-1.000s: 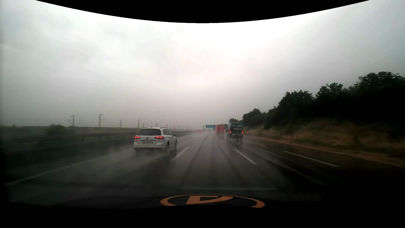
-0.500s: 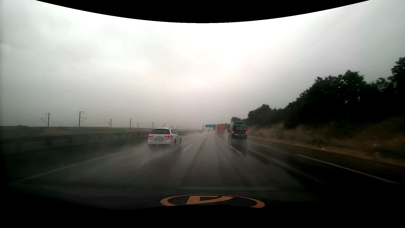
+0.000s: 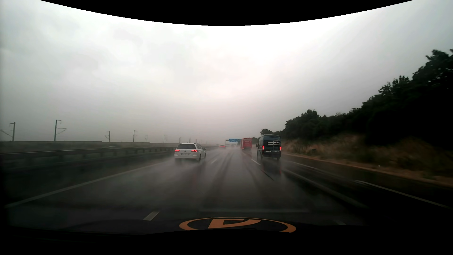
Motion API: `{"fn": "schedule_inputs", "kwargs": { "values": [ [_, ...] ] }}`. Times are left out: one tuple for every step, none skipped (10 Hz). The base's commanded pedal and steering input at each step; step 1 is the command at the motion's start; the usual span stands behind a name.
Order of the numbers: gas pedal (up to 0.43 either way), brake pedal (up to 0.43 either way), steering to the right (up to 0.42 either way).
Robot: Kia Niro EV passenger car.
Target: Follow the waypoints while adhering to traffic rules and regulations
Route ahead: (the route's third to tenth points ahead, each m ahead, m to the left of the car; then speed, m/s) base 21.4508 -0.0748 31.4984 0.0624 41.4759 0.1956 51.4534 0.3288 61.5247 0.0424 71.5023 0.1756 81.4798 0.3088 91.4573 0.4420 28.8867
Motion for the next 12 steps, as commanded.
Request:
{"fn": "schedule_inputs", "kwargs": {
  "values": [
    [0.260,0.000,0.000],
    [0.260,0.000,0.000],
    [0.260,0.000,-0.001],
    [0.260,0.000,-0.001],
    [0.260,0.000,-0.001],
    [0.260,0.000,-0.001],
    [0.260,0.000,-0.004],
    [0.260,0.000,-0.005],
    [0.260,0.000,-0.005],
    [0.260,0.000,-0.005],
    [0.260,0.000,-0.004],
    [0.260,0.000,-0.003]
  ]
}}
